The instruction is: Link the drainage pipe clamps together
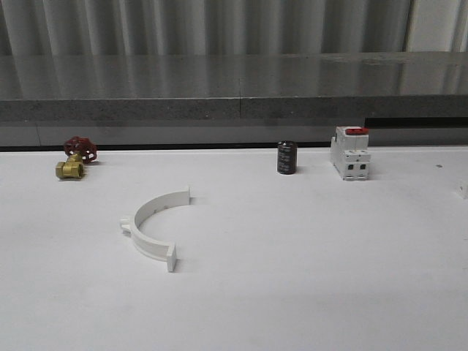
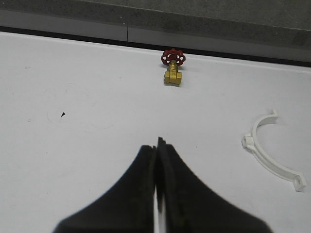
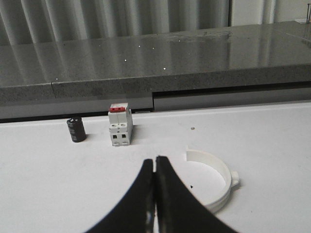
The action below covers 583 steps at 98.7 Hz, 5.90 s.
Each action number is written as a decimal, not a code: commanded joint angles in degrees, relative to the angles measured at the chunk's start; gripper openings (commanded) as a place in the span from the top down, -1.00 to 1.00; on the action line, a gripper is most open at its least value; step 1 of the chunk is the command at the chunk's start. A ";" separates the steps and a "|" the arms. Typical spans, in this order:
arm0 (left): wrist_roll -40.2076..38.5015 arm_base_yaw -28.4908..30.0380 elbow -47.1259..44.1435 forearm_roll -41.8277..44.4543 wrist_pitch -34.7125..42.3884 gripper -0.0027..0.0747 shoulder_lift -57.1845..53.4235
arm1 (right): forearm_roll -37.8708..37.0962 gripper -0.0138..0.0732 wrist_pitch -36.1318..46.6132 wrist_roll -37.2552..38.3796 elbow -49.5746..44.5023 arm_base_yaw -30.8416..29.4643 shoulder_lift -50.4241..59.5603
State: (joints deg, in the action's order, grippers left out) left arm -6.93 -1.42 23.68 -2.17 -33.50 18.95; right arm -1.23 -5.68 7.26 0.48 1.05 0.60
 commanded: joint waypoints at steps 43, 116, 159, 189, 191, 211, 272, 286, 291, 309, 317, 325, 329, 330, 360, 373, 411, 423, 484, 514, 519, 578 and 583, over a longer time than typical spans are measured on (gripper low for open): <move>0.15 0.13 1.62 -0.60 4.23 0.98 0.39 | 0.52 0.84 -18.40 -0.37 31.82 -0.25 -38.28; 0.15 0.13 1.62 -0.60 4.23 0.98 0.39 | 2.89 -0.45 -16.33 -0.37 39.02 -0.25 -61.08; 0.15 0.13 1.48 -0.60 4.23 0.98 0.39 | 2.89 -0.47 -30.82 -5.78 58.19 -11.61 -79.81; 0.15 0.13 1.48 -0.60 4.23 0.98 0.39 | 3.34 -0.47 -31.10 -14.43 64.55 -14.70 -94.51; 0.15 0.13 1.48 -0.60 4.23 0.98 0.39 | 3.35 -0.47 -31.01 -14.50 64.76 -14.96 -95.36; 0.15 0.13 1.48 -0.60 4.23 0.98 0.39 | 3.48 -0.47 -30.24 -15.21 66.52 -16.38 -101.32; 0.15 0.13 1.48 -0.60 4.23 0.98 0.39 | 6.89 -0.17 -28.13 -18.86 66.57 -16.38 -105.57; 0.15 0.13 1.48 -0.60 4.23 0.98 0.39 | 6.89 0.05 -28.09 -18.86 66.57 -16.38 -105.57; 0.15 0.13 1.48 -0.60 4.23 0.98 0.39 | 6.89 0.13 -28.09 -18.86 66.57 -16.38 -105.57; 0.15 0.13 1.48 -0.60 4.23 0.98 0.39 | 6.89 0.56 -28.17 -18.86 66.57 -16.38 -105.57; 0.15 0.13 1.48 -0.60 4.23 0.98 0.39 | 6.89 0.65 -28.47 -18.86 66.57 -16.38 -105.57; 0.15 0.13 1.48 -0.60 4.23 0.98 0.39 | 6.89 0.67 -28.49 -18.86 66.57 -16.38 -105.57; 0.15 0.13 1.48 -0.60 4.23 0.98 0.39 | 6.95 0.67 -28.26 -18.86 66.57 -16.45 -105.57; 0.15 0.13 1.48 -0.60 4.23 0.98 0.39 | 6.97 0.67 -28.35 -18.86 66.57 -16.45 -105.57; 0.15 0.13 1.48 -0.22 4.23 0.98 0.39 | 14.24 0.66 -34.99 -15.63 71.16 -12.06 -103.57; 0.15 0.13 1.48 -0.22 4.23 0.98 0.39 | 13.73 0.66 -36.93 -11.34 72.18 -5.06 -100.68; 0.15 0.13 1.48 -0.22 4.23 0.98 0.39 | -5.64 0.66 -35.96 25.63 72.18 21.04 -99.89; 0.15 0.13 1.48 -0.22 4.23 0.98 0.39 | -11.18 0.66 -34.95 35.32 72.18 26.83 -99.89; 0.15 0.13 1.48 -0.22 4.23 0.98 0.39 | -15.94 0.66 -41.50 45.74 86.38 35.98 -111.37; 0.15 0.13 1.48 -0.22 4.23 0.98 0.39 | -17.14 0.66 -41.98 49.28 90.27 38.48 -115.40; 0.15 0.13 1.48 -0.22 4.23 0.98 0.39 | -17.88 0.66 -41.98 50.41 90.27 38.55 -115.40; 0.15 0.13 1.48 -0.22 4.23 0.98 0.39 | -18.04 0.66 -39.67 50.88 90.39 38.86 -117.20; 0.15 0.13 1.48 -0.22 4.23 0.98 0.39 | -18.04 0.66 -39.40 50.88 90.39 38.86 -117.20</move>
State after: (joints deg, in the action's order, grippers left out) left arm -6.93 -1.42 23.68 -2.17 -33.50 18.95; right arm -17.60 -46.80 57.90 89.03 39.68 -119.80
